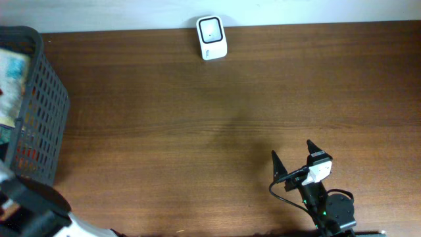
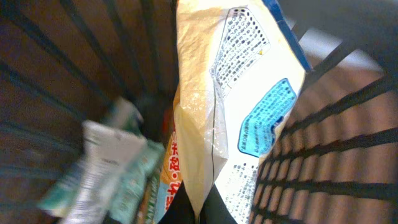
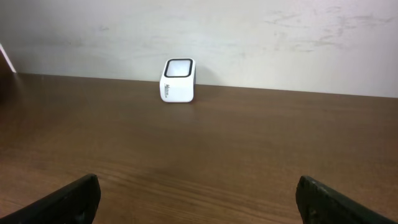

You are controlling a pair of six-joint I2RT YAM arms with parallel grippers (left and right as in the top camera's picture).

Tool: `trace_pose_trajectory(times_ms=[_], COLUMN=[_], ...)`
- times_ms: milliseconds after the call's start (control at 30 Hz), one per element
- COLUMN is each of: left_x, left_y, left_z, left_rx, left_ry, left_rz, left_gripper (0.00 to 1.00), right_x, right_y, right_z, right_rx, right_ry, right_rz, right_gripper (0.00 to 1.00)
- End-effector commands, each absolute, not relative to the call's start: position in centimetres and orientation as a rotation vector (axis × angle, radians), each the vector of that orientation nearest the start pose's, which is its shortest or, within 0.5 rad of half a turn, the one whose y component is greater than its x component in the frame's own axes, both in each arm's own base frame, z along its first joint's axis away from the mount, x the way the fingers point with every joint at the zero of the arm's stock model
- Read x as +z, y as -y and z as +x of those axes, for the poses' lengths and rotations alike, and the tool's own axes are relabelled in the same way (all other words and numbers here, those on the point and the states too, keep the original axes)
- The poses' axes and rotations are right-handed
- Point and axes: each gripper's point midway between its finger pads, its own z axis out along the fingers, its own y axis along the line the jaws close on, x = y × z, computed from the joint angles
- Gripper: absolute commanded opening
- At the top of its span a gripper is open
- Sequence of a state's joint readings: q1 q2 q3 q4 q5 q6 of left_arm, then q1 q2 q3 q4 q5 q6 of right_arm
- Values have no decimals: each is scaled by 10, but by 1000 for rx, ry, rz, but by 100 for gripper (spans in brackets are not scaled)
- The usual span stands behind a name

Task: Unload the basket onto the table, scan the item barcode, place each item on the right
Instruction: 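Reach the left gripper into the grey basket and grasp the snack bag, then lift the white snack bag out and drop it on the table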

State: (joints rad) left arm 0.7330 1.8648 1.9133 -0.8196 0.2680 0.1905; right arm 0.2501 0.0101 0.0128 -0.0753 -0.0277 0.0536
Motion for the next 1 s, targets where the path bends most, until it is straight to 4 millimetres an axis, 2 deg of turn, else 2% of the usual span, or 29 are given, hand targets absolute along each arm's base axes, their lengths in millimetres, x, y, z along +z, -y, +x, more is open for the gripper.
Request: trace_pose_trajectory(times_ms=[0, 67, 133, 200, 267, 367, 433, 467, 567, 633, 700, 767, 967], left_x=[381, 430, 466, 485, 476, 436, 392, 376, 295, 247, 212, 168, 96], left_y=[-287, -264, -232, -191, -159, -105, -50, -31, 33, 59, 76, 101, 130], left_z=[387, 366, 353, 342, 342, 357, 370, 374, 378, 380, 383, 388, 394], left_rx=[231, 228, 169, 40, -80, -240, -352, -388, -519, -573, -606, -639, -675], left_ry=[-2002, -1886, -1815, -1787, -1840, -1986, -2114, -2153, -2314, -2383, -2419, -2446, -2476], left_rz=[-511, -505, -414, -311, -262, -172, 4, 66, 311, 426, 504, 629, 877], left_gripper=[0, 0, 0, 0, 0, 0, 0, 0, 0, 0, 0, 0, 0], right_x=[156, 156, 156, 156, 156, 156, 156, 156, 156, 156, 156, 156, 156], right_y=[-66, -66, -66, -66, -66, -66, -66, -66, -66, -66, -66, -66, -66], right_z=[237, 237, 237, 237, 237, 237, 237, 237, 237, 237, 237, 237, 237], right_rx=[266, 266, 266, 266, 266, 266, 266, 266, 266, 266, 266, 266, 266], right_ry=[-1644, -1644, -1644, -1644, -1644, -1644, -1644, -1644, -1644, -1644, -1644, -1644, -1644], right_rz=[-177, -177, -177, -177, -177, -177, -177, -177, -177, -177, -177, -177, -177], right_gripper=[99, 99, 99, 99, 99, 99, 99, 99, 99, 99, 99, 99, 99])
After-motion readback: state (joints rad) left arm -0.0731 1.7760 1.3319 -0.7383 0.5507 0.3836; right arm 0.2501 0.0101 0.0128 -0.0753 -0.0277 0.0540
